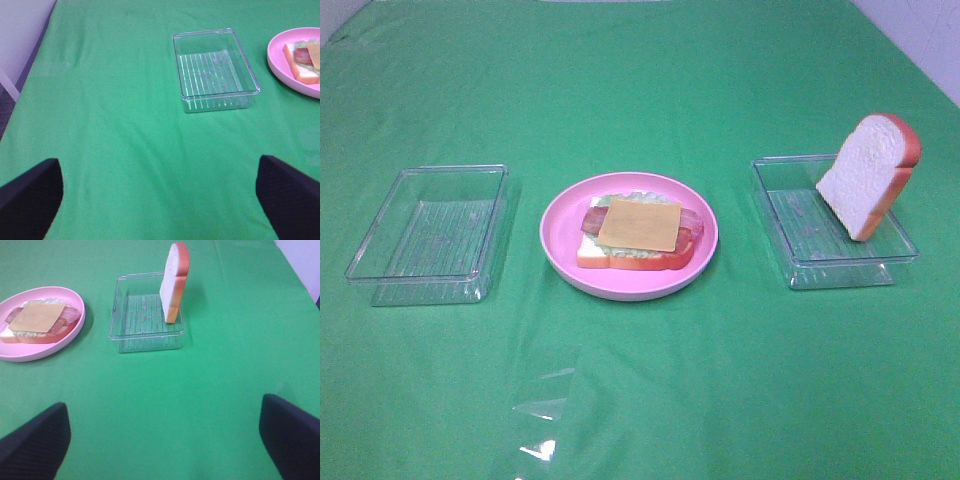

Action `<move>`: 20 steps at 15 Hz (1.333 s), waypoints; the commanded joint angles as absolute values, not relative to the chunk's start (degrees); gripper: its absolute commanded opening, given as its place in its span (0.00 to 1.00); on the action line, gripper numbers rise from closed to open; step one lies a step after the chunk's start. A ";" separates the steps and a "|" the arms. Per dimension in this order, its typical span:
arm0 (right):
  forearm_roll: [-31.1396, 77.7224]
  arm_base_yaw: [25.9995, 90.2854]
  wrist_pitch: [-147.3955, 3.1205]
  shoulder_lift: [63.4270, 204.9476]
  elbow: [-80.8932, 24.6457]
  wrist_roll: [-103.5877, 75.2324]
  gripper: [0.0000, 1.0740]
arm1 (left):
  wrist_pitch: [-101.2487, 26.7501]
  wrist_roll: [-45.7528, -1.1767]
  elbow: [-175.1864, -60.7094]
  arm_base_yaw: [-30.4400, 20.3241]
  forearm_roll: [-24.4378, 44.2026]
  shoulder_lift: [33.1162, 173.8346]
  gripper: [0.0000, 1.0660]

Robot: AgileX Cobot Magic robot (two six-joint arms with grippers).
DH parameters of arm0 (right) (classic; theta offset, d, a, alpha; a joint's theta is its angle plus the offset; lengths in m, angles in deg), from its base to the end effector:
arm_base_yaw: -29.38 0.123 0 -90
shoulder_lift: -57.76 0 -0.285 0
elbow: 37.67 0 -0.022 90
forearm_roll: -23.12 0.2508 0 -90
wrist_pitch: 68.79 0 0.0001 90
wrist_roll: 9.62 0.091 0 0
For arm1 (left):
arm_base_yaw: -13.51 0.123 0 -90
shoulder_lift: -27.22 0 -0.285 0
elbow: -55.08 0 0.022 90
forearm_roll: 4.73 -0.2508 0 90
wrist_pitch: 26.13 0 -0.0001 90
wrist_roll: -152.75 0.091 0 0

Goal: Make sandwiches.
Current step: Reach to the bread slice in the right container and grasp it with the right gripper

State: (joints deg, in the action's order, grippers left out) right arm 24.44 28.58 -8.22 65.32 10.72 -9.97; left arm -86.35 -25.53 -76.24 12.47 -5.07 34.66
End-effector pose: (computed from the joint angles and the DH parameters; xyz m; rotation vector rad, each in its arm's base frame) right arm -0.0056 0.0019 0.2784 0.0069 2.0335 0.0149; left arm -0.0051 0.0006 0.2775 0.0486 2.0299 0.0146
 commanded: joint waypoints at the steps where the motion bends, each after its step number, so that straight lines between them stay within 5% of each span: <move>1: 24.49 28.58 -8.51 64.34 10.89 -9.62 0.91 | -86.41 -25.93 -76.06 12.42 -4.73 33.80 0.91; 7: 24.38 28.58 -7.99 69.56 9.86 -8.25 0.91 | -86.41 -25.93 -76.06 12.42 -4.73 33.80 0.91; 11: 26.90 28.58 -7.88 95.17 1.90 -8.48 0.91 | -86.41 -25.93 -76.06 12.42 -4.73 33.80 0.91; 14: 26.61 28.58 -10.06 123.30 -13.51 -8.71 0.91 | -86.41 -25.93 -76.06 12.42 -4.73 33.80 0.91; 20: 26.73 28.58 -9.83 148.40 -33.97 -10.08 0.90 | -86.41 -25.93 -76.06 12.42 -4.73 33.80 0.91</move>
